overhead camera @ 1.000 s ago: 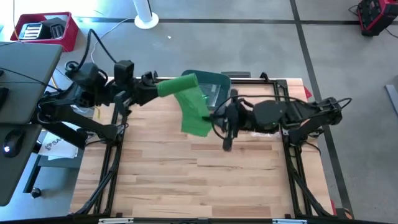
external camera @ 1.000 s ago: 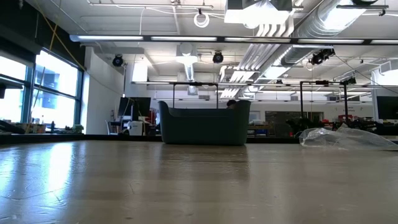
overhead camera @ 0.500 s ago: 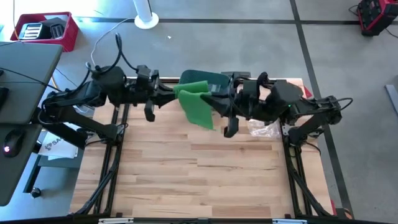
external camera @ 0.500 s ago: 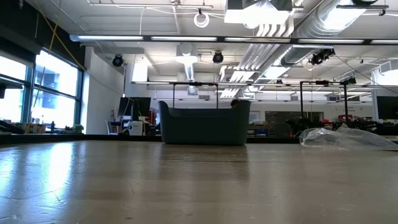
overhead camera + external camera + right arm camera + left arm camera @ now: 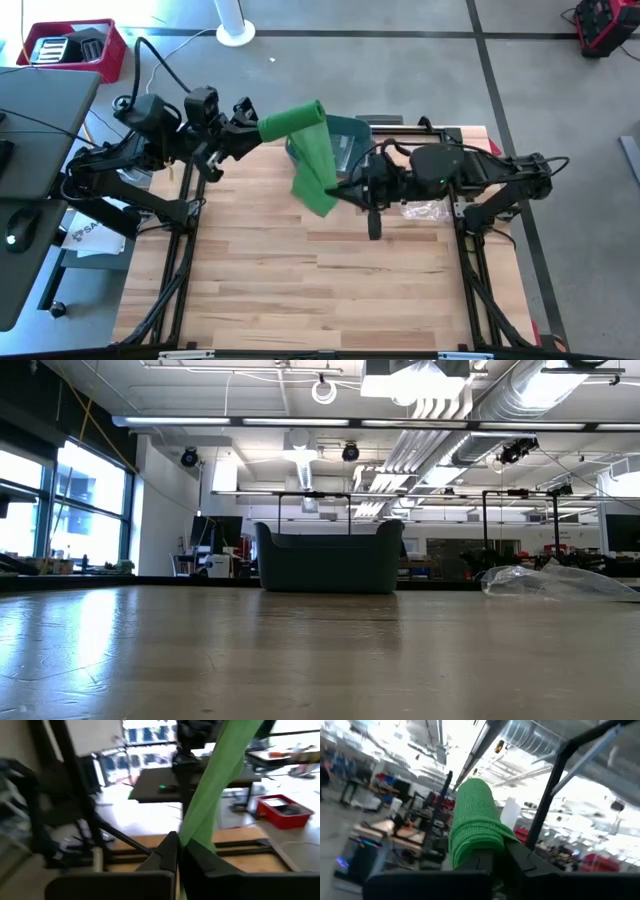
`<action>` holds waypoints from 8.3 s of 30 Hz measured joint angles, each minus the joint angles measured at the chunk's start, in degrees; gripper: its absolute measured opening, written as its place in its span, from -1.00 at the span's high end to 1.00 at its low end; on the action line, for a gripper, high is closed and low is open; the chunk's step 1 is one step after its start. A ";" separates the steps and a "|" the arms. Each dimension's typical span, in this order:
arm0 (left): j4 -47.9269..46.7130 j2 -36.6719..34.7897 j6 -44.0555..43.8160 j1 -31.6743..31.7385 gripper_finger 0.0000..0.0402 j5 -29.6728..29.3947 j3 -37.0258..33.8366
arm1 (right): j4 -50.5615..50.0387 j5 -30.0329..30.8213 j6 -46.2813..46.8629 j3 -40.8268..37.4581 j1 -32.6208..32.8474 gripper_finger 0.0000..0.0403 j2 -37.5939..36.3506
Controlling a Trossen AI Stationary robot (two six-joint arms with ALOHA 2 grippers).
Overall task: Roll bandage
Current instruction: Roll the green bandage
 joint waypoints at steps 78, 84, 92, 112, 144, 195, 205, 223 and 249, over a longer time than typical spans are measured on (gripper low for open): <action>-10.69 2.10 -36.52 -0.92 0.97 15.52 0.00 | -1.01 9.42 -26.45 -0.07 -9.05 1.00 -0.23; -11.04 -1.05 -29.19 -0.56 0.97 7.70 0.00 | 2.47 5.53 -19.10 -0.07 -6.35 1.00 1.43; -11.76 -2.41 -7.45 -0.55 0.97 -3.76 0.00 | 13.96 -0.91 -9.44 -0.07 -2.81 1.00 5.46; -25.84 6.00 -1.46 -4.28 0.97 -8.64 0.30 | 40.58 -1.77 12.04 -0.26 -8.56 1.00 5.64; -28.86 7.71 -18.87 -8.60 0.97 -3.23 -11.94 | -10.47 7.11 30.61 0.07 -13.65 0.17 1.55; -14.13 -7.97 -1.86 -8.37 0.97 -7.19 -11.74 | 10.18 -3.44 -17.60 0.00 -5.22 0.09 -0.24; -18.86 -5.40 -2.56 -8.37 0.97 -9.89 -11.76 | 2.78 -1.04 -11.80 -0.04 -5.53 0.09 0.65; -19.15 -5.36 -3.00 -8.37 0.97 -9.73 -11.74 | 0.20 3.17 -4.44 -0.04 -3.24 0.09 1.42; -28.55 -11.98 -1.78 -7.93 0.57 -9.40 -11.74 | 1.63 -1.98 -0.89 -0.06 -4.50 0.96 -0.65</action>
